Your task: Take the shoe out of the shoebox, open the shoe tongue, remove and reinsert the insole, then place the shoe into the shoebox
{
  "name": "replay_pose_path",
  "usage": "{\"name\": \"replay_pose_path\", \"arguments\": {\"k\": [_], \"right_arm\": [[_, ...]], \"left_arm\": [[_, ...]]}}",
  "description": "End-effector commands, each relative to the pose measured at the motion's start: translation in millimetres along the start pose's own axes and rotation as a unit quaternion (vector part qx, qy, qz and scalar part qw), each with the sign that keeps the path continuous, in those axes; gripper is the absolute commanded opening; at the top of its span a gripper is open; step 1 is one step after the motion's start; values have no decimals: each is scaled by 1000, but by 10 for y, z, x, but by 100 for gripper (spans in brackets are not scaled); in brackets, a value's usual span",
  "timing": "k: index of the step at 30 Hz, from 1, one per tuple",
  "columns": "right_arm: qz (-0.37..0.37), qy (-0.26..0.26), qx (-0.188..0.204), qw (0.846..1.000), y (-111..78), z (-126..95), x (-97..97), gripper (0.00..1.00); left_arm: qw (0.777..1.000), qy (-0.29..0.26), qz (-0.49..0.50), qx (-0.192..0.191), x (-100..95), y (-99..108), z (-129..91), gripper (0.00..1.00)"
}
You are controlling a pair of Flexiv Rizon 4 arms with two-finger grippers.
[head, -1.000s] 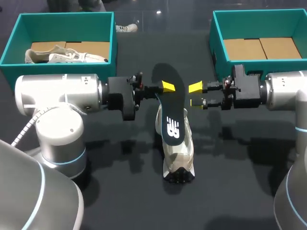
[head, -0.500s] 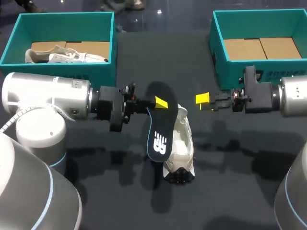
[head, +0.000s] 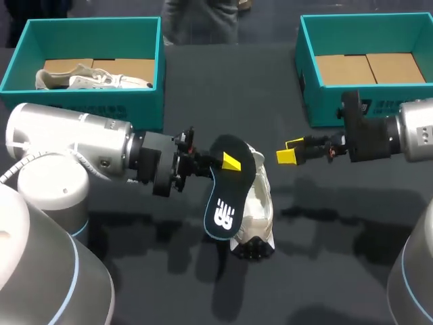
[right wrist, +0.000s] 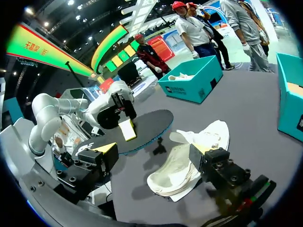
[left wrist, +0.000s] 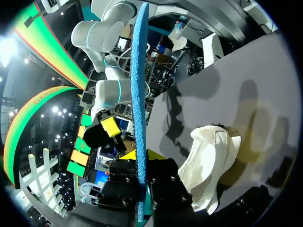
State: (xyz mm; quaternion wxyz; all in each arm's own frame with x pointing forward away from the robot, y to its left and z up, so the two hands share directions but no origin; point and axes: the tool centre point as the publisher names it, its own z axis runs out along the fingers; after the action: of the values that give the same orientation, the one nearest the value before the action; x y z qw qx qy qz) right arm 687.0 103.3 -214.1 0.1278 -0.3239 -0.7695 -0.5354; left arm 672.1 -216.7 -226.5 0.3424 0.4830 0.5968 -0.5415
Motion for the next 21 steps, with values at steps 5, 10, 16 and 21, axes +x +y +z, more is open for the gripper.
{"name": "replay_pose_path", "arguments": {"k": [5, 10, 16, 21], "right_arm": [[-103, -66, 24, 992, -412, -188, 79, 100], [-103, -66, 24, 992, -412, -188, 79, 100], [-103, -66, 24, 992, -412, -188, 79, 100], [-103, -66, 24, 992, -412, -188, 79, 100]], "left_arm": [[986, -39, -120, 113, -31, -144, -112, 0], [991, -16, -91, 95, -54, -211, -148, 0], [991, -16, -91, 95, -54, -211, -148, 0], [991, -16, -91, 95, -54, -211, -148, 0]]}}
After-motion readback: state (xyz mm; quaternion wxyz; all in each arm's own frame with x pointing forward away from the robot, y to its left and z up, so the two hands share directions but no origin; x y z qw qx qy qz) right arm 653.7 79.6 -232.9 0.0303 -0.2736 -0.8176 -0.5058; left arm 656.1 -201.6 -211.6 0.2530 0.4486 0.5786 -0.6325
